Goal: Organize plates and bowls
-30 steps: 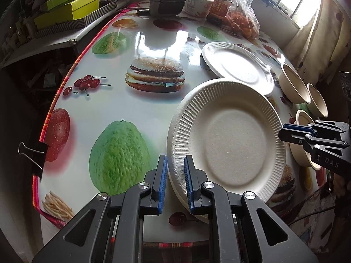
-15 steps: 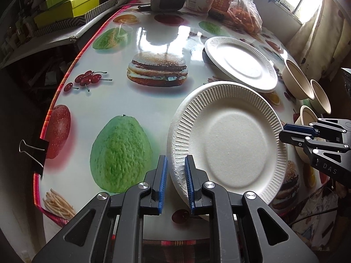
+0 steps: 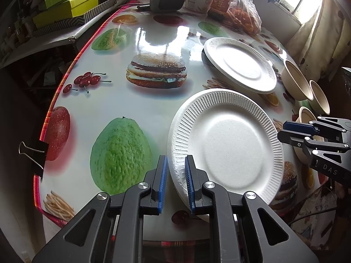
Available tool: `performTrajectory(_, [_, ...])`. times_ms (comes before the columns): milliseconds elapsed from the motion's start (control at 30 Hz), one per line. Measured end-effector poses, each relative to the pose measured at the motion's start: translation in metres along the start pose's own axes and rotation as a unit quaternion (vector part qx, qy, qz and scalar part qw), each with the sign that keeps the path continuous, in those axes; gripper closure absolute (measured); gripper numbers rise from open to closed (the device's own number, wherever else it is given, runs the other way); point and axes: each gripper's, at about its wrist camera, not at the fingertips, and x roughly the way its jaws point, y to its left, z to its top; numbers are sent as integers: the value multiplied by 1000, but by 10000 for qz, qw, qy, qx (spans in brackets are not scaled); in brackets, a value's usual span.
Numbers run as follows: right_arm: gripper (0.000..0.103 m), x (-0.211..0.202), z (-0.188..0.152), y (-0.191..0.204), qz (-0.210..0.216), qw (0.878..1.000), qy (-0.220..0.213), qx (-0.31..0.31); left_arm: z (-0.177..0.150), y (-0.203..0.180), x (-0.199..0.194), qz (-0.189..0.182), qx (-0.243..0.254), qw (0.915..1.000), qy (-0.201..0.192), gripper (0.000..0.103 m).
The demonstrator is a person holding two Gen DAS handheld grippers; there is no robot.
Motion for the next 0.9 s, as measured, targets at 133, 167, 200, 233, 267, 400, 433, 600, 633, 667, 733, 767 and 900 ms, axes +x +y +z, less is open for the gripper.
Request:
performTrajectory(133, [81, -1, 0, 0, 21, 10000, -18, 6, 0, 0, 0, 7, -7, 10000, 2, 85])
performTrajectory(167, [80, -1, 0, -1, 32, 10000, -28, 11, 0, 0, -1, 11, -11, 10000, -16, 84])
performTrajectory(200, [79, -2, 0, -1, 45, 10000, -46, 23, 1, 0, -3, 23, -20, 10000, -40, 83])
performTrajectory(233, [78, -3, 0, -2, 63, 9999, -74, 35, 2, 1, -4, 32, -27, 10000, -65, 83])
performTrajectory(267, [76, -5, 0, -3, 76, 9999, -114, 57, 3, 2, -5, 33, -42, 9999, -89, 80])
performTrajectory(400, [68, -14, 4, -11, 85, 9994, -296, 130, 12, 2, -10, 14, -46, 9998, -188, 75])
performTrajectory(433, [67, -18, 5, -14, 98, 9992, -360, 155, 15, 2, -12, -6, -47, 9997, -226, 75])
performTrajectory(600, [60, -37, 17, -38, 155, 9964, -744, 368, 42, -7, -20, -278, 8, 9984, -490, 75])
performTrajectory(633, [59, -40, 20, -45, 150, 9956, -819, 431, 48, -9, -19, -322, 11, 9981, -519, 75])
performTrajectory(667, [58, -44, 24, -52, 144, 9948, -891, 482, 54, -11, -18, -339, -10, 9980, -525, 75])
performTrajectory(733, [57, -48, 32, -66, 75, 9930, -1037, 563, 67, -14, -14, -415, -29, 9976, -553, 75])
performTrajectory(767, [56, -49, 36, -74, 42, 9922, -1079, 615, 74, -15, -12, -446, -71, 9975, -547, 75])
performTrajectory(900, [56, -45, 54, -105, -22, 9902, -1135, 809, 96, -19, 1, -541, -180, 9970, -518, 75])
